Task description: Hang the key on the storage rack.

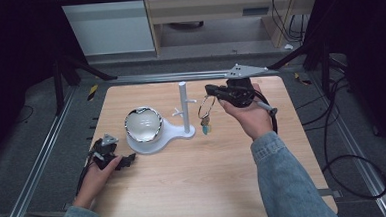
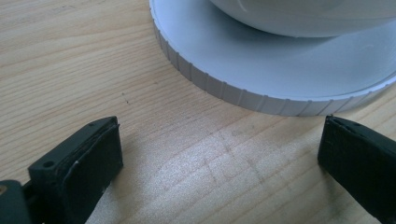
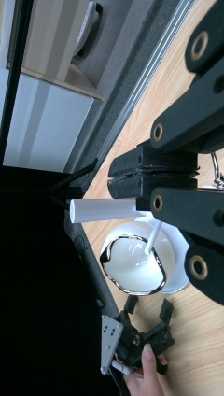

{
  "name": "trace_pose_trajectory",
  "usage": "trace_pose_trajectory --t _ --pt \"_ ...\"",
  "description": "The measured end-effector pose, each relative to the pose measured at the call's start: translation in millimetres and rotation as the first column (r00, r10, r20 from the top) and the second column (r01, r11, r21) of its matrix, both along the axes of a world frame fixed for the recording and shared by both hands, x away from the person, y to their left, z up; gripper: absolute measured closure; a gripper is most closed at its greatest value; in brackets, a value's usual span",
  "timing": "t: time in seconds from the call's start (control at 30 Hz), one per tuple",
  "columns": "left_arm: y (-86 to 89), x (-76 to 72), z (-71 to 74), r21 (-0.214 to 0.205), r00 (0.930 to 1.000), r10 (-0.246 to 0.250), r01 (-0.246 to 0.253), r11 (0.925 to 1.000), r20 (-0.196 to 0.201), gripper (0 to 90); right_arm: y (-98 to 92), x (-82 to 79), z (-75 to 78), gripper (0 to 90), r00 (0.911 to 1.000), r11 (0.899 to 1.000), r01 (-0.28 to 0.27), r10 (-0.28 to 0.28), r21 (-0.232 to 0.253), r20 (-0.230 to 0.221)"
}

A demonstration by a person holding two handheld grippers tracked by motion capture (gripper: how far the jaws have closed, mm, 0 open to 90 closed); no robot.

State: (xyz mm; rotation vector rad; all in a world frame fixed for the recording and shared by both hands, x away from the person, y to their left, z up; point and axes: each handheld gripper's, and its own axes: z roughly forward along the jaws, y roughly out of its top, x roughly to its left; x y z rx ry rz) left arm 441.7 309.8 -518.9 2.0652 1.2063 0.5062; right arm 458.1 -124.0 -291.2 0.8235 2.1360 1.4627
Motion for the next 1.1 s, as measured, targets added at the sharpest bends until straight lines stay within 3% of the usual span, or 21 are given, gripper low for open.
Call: trace_pose_trajectory --t 1.1 --pt "0.0 0.0 0.0 0.000 1.0000 0.000 0.000 1.0000 0.000 0.0 30.9 24.5 -3.2 89.2 0.9994 1.000 -0.023 0.023 -0.009 -0.024"
